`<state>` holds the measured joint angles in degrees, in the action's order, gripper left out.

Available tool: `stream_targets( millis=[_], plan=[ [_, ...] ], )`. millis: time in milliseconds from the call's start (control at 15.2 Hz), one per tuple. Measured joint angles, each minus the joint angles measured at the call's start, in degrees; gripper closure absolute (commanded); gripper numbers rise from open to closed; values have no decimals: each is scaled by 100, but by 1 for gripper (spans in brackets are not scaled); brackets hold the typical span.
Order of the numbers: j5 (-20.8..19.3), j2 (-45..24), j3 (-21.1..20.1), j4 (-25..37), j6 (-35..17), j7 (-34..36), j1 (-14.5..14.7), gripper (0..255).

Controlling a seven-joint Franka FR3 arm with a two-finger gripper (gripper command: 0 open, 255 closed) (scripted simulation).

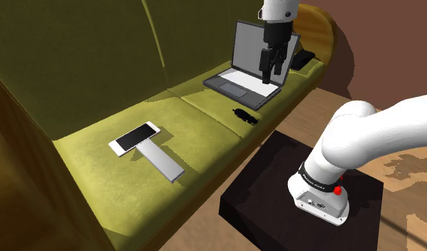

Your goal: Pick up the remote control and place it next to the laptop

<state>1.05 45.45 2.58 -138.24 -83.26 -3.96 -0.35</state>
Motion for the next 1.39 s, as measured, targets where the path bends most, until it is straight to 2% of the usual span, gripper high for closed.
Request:
stream_targets(
  millis=[132,330,792,1188,1386],
  plan=[
    [47,-25,-60,-35,-72,65,22,0],
    [276,-175,-370,-137,-397,398,136,0],
    [766,-835,-1167,-306,-1448,1233,402,0],
    [984,-1696,-1858,-91,-2296,1980,564,0],
    [965,-2269,-2205,152,-2722,2394,598,0]
  ],
)
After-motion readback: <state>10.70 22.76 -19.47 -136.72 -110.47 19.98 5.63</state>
